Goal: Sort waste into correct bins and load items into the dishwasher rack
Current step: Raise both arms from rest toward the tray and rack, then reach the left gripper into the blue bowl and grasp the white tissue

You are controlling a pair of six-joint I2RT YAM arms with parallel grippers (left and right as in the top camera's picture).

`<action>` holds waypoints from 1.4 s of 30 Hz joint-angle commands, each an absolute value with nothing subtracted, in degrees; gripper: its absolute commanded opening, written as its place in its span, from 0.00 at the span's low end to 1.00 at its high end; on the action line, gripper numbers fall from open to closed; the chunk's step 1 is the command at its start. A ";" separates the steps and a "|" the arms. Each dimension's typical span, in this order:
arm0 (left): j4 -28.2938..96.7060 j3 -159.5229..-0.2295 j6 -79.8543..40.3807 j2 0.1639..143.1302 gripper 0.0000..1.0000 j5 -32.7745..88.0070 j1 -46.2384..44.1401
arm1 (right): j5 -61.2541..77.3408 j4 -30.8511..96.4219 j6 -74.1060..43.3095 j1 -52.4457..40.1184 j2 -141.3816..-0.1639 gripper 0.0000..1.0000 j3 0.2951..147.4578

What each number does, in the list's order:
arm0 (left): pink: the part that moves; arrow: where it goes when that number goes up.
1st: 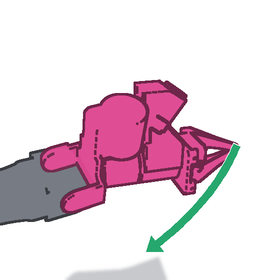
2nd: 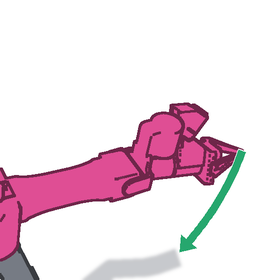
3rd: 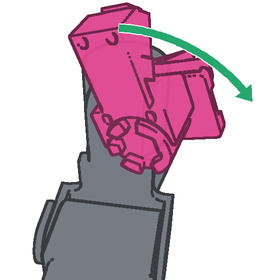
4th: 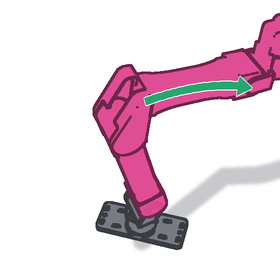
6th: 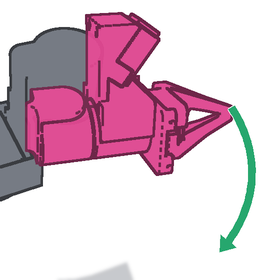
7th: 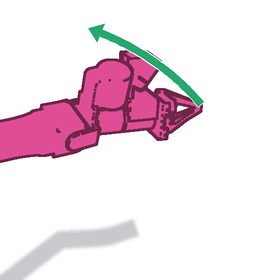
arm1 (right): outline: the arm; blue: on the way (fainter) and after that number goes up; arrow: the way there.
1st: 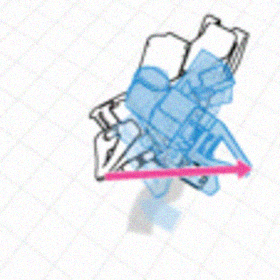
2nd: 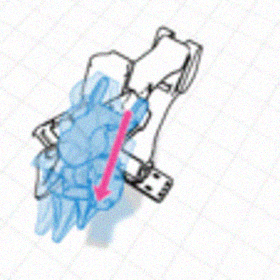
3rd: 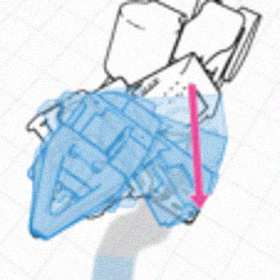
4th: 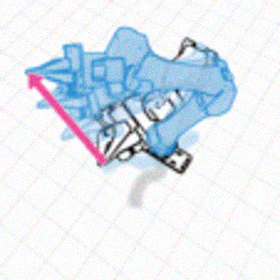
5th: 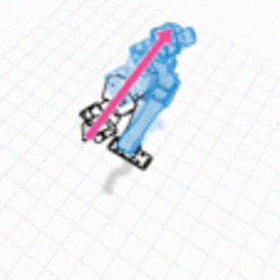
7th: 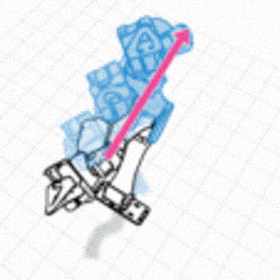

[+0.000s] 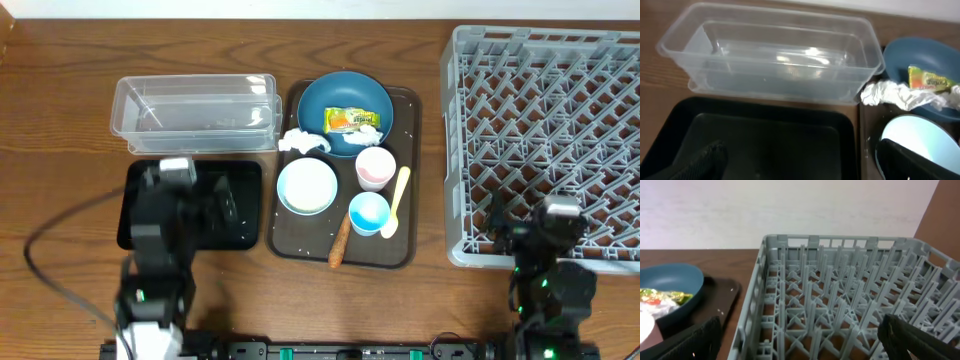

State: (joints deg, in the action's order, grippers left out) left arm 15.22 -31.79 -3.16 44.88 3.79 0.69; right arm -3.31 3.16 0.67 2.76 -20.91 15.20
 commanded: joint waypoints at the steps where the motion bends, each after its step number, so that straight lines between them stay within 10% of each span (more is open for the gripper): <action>1: 21.65 -42.50 -3.66 53.32 0.96 3.88 0.93 | -4.29 3.40 0.93 1.85 -29.52 0.99 22.09; 15: 49.23 -64.47 1.02 67.51 0.96 2.20 0.93 | -2.31 27.40 0.93 1.85 -63.24 0.99 53.36; 42: 20.32 -64.36 8.19 87.09 0.96 9.41 -20.73 | 1.96 27.75 0.71 1.85 -64.42 0.99 54.00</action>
